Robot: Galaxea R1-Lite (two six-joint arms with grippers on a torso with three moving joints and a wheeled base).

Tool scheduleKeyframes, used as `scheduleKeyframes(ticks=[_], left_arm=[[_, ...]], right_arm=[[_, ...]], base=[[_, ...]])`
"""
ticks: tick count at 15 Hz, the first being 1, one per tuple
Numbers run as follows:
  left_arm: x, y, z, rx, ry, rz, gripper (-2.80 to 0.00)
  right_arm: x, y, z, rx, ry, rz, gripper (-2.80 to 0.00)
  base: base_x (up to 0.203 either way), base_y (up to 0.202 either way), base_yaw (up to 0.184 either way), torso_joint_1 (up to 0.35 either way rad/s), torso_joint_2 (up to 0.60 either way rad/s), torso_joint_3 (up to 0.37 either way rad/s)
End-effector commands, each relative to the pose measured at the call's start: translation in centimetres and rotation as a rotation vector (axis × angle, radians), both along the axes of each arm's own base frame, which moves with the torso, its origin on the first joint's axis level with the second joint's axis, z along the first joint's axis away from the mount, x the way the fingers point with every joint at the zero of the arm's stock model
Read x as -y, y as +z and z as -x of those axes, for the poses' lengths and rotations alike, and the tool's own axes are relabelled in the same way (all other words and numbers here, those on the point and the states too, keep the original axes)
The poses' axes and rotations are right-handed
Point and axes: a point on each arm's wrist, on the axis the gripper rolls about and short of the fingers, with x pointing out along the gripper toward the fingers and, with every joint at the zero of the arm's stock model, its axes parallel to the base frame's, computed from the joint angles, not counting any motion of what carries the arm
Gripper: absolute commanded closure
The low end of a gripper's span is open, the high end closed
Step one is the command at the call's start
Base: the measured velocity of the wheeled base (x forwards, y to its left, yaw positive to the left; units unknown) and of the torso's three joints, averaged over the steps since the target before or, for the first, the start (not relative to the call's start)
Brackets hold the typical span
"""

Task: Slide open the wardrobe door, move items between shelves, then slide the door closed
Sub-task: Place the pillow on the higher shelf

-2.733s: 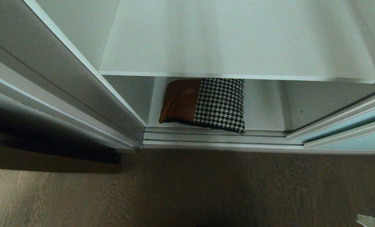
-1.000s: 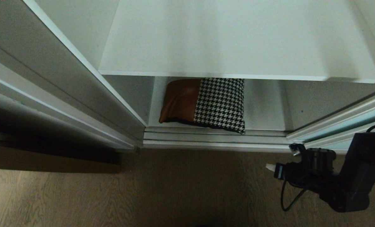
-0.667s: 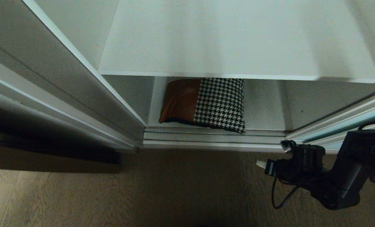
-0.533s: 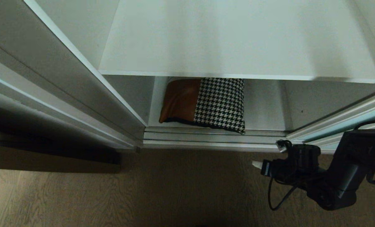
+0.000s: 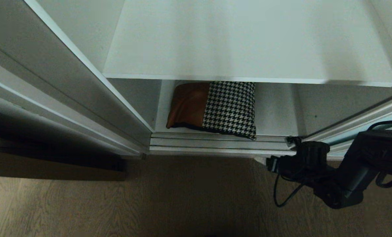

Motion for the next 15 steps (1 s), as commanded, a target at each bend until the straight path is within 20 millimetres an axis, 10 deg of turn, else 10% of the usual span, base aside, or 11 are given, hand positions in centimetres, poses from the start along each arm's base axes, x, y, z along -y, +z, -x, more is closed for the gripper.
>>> scheduleKeyframes(ticks=[1,15], left_arm=[[0.0,0.0,0.0,-0.003,0.000,0.000,0.00],[0.0,0.0,0.0,-0.003,0.000,0.000,0.00]], right_arm=[[-0.3,0.4,-1.4,0.047,0.003,-0.011,-2.80],[-2.5,3.0,-8.7,0.242,0.028,-0.043,-2.80]], base=[[0.000,0.000,0.000,0.000,0.00,0.000],[0.000,0.000,0.000,0.000,0.00,0.000]])
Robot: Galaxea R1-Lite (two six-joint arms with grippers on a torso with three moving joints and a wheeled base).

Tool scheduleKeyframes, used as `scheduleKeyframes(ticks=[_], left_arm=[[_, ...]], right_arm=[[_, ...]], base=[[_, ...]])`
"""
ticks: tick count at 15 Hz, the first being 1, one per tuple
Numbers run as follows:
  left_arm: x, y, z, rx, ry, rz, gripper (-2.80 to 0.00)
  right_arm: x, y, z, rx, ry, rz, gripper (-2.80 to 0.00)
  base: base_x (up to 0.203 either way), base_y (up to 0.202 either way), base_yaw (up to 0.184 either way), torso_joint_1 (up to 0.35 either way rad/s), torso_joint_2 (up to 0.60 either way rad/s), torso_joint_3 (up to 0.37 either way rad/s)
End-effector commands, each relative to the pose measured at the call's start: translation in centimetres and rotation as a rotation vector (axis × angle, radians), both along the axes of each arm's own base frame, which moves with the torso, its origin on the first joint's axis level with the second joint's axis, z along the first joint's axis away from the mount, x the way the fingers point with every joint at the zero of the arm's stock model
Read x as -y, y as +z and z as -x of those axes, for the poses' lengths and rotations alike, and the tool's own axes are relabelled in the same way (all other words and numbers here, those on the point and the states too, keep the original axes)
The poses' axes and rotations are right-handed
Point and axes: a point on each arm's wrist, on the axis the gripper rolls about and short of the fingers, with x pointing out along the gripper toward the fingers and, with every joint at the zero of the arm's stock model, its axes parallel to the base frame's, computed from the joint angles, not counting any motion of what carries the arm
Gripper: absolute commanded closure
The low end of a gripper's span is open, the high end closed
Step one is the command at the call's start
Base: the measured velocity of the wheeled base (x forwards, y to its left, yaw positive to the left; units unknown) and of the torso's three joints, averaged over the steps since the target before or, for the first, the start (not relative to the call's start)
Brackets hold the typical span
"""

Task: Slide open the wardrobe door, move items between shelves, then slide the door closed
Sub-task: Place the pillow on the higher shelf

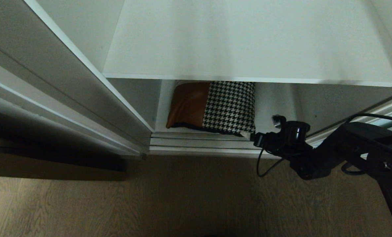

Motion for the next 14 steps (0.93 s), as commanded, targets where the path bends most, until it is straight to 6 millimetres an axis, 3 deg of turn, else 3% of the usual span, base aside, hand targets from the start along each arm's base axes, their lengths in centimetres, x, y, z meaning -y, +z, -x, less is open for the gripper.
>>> scheduleKeyframes(ticks=[1,5,9,14], left_arm=[[0.0,0.0,0.0,-0.003,0.000,0.000,0.00],[0.0,0.0,0.0,-0.003,0.000,0.000,0.00],[0.0,0.0,0.0,-0.003,0.000,0.000,0.00],[0.0,0.0,0.0,-0.003,0.000,0.000,0.00]], right_arm=[[0.2,0.1,-0.6,0.024,-0.003,-0.006,-2.80],[0.4,-0.6,-0.7,0.010,-0.008,0.000,-2.80],[2.4,-0.7,-1.1,0.011,-0.043,0.006,-2.80],[-0.3,-1.3,-0.6,-0.007,0.014,0.008,-2.80]], base=[[0.000,0.000,0.000,0.000,0.00,0.000],[0.000,0.000,0.000,0.000,0.00,0.000],[0.000,0.000,0.000,0.000,0.00,0.000],[0.000,0.000,0.000,0.000,0.00,0.000]])
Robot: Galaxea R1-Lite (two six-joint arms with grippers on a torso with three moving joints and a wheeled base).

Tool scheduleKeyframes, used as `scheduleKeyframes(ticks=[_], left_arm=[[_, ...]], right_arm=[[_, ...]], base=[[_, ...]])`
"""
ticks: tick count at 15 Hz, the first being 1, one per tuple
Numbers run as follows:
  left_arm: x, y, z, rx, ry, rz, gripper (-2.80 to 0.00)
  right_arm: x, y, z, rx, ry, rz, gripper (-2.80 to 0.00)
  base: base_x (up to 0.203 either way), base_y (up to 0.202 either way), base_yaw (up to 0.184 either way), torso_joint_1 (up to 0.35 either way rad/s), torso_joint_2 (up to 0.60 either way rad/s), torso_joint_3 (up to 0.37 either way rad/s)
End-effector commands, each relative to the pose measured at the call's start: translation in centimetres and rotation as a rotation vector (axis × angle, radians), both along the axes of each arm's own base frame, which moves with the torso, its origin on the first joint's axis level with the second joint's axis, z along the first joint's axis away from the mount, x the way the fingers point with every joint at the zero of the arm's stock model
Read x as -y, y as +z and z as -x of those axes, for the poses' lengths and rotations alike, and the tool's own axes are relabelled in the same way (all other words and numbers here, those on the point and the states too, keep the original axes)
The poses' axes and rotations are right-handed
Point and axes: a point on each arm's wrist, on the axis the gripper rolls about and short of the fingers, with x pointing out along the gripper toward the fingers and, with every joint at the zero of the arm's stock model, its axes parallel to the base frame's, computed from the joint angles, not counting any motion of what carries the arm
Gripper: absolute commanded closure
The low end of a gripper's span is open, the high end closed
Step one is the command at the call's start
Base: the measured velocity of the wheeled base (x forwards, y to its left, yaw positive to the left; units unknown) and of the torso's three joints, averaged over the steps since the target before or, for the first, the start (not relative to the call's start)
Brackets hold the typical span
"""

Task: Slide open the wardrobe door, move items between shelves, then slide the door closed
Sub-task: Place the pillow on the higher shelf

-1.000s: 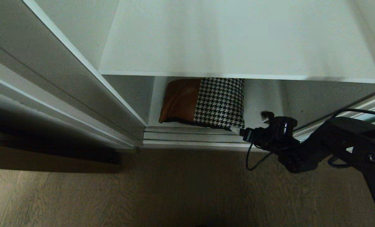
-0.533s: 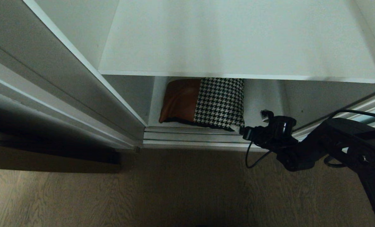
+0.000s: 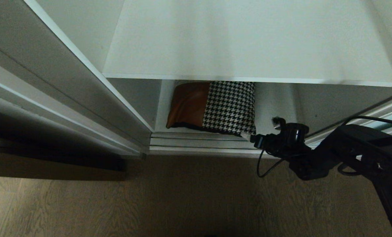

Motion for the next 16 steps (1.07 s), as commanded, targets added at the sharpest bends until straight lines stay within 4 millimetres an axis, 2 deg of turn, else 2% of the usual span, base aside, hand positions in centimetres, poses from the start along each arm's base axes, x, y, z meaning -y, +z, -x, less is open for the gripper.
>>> scheduleKeyframes(ticks=[1,4,8,14,15,16], left_arm=[[0.0,0.0,0.0,-0.003,0.000,0.000,0.00],[0.0,0.0,0.0,-0.003,0.002,0.000,0.00],[0.0,0.0,0.0,-0.003,0.002,0.000,0.00],[0.0,0.0,0.0,-0.003,0.000,0.000,0.00],[0.0,0.0,0.0,-0.003,0.000,0.000,0.00],[0.0,0.0,0.0,-0.003,0.000,0.000,0.00]], right_arm=[[-1.2,-0.2,0.1,-0.003,0.026,-0.002,-2.80],[-1.8,-0.3,-0.6,0.007,0.035,-0.003,-2.80],[-1.6,-0.3,-1.6,0.014,0.026,-0.001,-2.80],[-1.4,0.0,-1.7,0.022,0.022,-0.004,-2.80],[-1.5,-0.1,-1.7,0.020,0.022,-0.004,-2.04],[-1.5,-0.2,-1.7,0.021,0.019,-0.002,0.00]], base=[[0.000,0.000,0.000,0.000,0.00,0.000],[0.000,0.000,0.000,0.000,0.00,0.000],[0.000,0.000,0.000,0.000,0.00,0.000],[0.000,0.000,0.000,0.000,0.00,0.000],[0.000,0.000,0.000,0.000,0.00,0.000],[0.000,0.000,0.000,0.000,0.00,0.000]])
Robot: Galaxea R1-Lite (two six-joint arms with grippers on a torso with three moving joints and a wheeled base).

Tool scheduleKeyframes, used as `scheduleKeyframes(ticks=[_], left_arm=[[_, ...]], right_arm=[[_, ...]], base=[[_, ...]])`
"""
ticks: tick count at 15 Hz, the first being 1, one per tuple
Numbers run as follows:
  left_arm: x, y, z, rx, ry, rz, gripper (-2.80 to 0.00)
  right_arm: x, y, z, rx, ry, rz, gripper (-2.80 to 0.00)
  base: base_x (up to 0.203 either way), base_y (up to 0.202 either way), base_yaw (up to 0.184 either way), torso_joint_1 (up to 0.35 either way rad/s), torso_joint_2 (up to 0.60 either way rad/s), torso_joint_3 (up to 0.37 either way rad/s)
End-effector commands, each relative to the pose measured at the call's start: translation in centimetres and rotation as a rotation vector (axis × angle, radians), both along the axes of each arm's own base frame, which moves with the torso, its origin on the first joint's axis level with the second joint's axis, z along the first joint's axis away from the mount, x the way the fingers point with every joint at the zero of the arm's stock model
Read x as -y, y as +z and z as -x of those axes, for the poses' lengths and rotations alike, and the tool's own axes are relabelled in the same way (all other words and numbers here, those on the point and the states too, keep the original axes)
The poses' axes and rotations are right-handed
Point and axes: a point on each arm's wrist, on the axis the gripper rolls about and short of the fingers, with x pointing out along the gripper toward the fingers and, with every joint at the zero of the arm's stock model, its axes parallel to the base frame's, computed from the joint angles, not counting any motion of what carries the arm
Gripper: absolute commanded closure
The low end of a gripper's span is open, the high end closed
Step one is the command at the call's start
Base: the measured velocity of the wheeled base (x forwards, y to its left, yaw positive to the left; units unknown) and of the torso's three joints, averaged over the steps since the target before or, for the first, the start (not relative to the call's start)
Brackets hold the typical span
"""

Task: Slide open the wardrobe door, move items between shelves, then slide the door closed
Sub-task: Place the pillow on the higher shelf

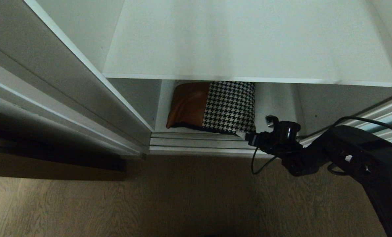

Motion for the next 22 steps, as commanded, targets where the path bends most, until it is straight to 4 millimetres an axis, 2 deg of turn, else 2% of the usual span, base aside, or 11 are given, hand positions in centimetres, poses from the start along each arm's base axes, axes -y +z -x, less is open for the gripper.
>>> scheduleKeyframes(ticks=[1,11,14,18,22], left_arm=[[0.0,0.0,0.0,-0.003,0.000,0.000,0.00],[0.0,0.0,0.0,-0.003,0.000,0.000,0.00],[0.0,0.0,0.0,-0.003,0.000,0.000,0.00],[0.0,0.0,0.0,-0.003,0.000,0.000,0.00],[0.0,0.0,0.0,-0.003,0.000,0.000,0.00]], right_arm=[[-0.2,0.0,0.0,0.006,0.004,-0.001,0.00],[0.2,-0.2,0.3,-0.015,-0.004,0.000,0.00],[1.5,0.0,1.7,-0.058,-0.019,0.009,0.00],[2.0,-1.0,4.0,-0.150,-0.024,0.022,0.00],[2.6,-1.0,6.5,-0.218,-0.034,0.030,0.00]], base=[[0.000,0.000,0.000,0.000,0.00,0.000],[0.000,0.000,0.000,0.000,0.00,0.000],[0.000,0.000,0.000,0.000,0.00,0.000],[0.000,0.000,0.000,0.000,0.00,0.000],[0.000,0.000,0.000,0.000,0.00,0.000]])
